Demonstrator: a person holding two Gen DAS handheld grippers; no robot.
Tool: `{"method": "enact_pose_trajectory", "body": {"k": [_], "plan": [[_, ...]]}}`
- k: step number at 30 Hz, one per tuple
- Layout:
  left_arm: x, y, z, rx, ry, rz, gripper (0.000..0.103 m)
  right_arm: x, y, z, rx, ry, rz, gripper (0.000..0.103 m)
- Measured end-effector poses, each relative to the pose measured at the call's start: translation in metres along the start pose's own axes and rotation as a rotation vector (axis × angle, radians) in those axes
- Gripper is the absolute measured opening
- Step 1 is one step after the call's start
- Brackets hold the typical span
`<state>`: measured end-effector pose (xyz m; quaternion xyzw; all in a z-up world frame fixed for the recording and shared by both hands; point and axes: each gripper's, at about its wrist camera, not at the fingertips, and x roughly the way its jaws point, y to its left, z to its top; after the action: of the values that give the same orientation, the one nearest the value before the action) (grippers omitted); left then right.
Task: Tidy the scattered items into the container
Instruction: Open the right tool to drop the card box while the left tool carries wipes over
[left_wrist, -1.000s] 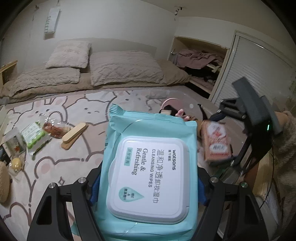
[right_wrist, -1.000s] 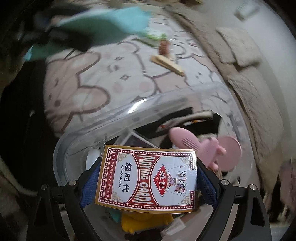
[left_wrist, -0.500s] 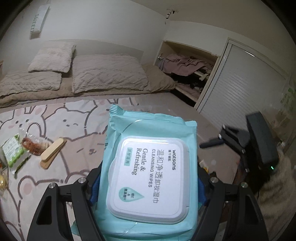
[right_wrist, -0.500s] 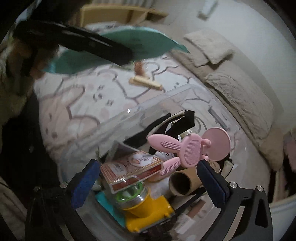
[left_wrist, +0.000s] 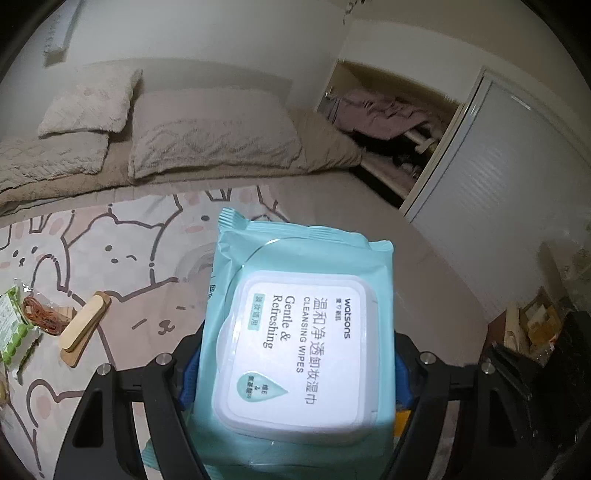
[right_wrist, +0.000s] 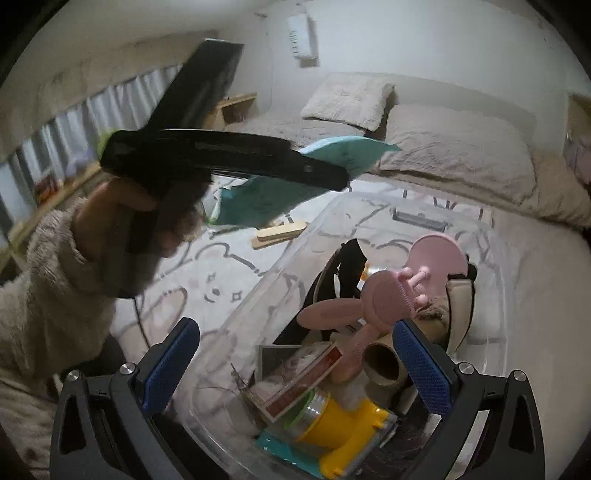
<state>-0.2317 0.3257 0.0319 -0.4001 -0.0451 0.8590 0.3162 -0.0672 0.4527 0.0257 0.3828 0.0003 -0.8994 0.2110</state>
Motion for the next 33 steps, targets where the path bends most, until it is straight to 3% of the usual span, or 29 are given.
{"method": "enact_pose_trajectory", "body": {"k": [9, 18, 22, 24, 25, 28, 33], "plan": [[0.047, -0.008, 0.029, 0.083, 0.111, 0.048, 0.078, -0.017, -0.013, -0.005, 0.051, -0.037, 0.004, 0.103], [0.089, -0.023, 0.025, 0.358, 0.318, -0.014, 0.078, -0.011, -0.018, -0.007, 0.058, -0.018, 0.007, 0.103], [0.103, -0.026, 0.022, 0.463, 0.379, 0.007, 0.078, -0.010, -0.020, -0.007, 0.062, -0.014, 0.008, 0.103], [0.108, -0.026, 0.024, 0.502, 0.383, 0.061, 0.082, -0.011, -0.019, -0.007, 0.058, -0.012, 0.006, 0.103], [0.108, -0.025, 0.027, 0.519, 0.364, 0.113, 0.089, -0.011, -0.019, -0.007, 0.056, -0.010, 0.004, 0.103], [0.099, -0.018, 0.043, 0.510, 0.266, 0.232, 0.102, -0.012, -0.019, -0.007, 0.055, -0.011, 0.002, 0.103], [0.076, 0.004, 0.060, 0.429, 0.201, 0.261, 0.102, -0.014, -0.017, -0.007, 0.050, -0.018, 0.008, 0.103]]}}
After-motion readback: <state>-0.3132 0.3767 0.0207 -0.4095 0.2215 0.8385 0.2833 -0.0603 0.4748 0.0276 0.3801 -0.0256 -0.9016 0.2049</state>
